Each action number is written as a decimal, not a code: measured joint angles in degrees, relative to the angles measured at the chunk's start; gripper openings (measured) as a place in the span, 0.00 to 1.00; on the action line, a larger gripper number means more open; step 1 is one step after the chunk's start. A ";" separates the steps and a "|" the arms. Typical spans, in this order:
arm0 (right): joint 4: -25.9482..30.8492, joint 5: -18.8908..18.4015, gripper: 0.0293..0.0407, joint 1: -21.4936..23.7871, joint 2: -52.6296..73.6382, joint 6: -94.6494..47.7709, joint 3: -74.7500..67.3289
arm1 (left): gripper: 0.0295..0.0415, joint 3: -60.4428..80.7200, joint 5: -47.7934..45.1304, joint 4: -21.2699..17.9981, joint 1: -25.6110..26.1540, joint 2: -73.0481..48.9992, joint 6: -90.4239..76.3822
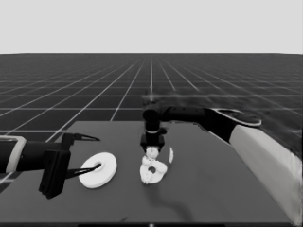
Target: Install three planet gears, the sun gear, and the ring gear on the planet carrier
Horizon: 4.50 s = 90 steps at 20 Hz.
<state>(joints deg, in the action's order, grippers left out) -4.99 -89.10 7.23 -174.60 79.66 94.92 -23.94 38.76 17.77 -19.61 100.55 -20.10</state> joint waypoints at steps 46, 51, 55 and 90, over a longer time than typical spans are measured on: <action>-10.69 3.12 0.14 -13.15 -1.72 17.28 6.65 | 0.75 0.00 0.00 0.00 0.00 0.00 0.00; -10.69 3.12 0.14 -13.15 -1.72 20.28 6.65 | 0.75 0.00 0.00 0.00 0.00 0.00 0.00; -10.69 3.12 0.14 -13.16 -1.73 22.68 6.65 | 0.75 0.00 0.00 0.00 0.00 0.00 0.00; -10.69 3.12 0.14 -13.32 -1.70 43.68 6.67 | 0.75 0.00 0.00 0.00 0.00 0.00 0.00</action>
<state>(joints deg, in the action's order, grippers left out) -15.68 -85.98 -6.08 -176.30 123.34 101.59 -23.94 38.76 17.77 -19.61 100.55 -20.10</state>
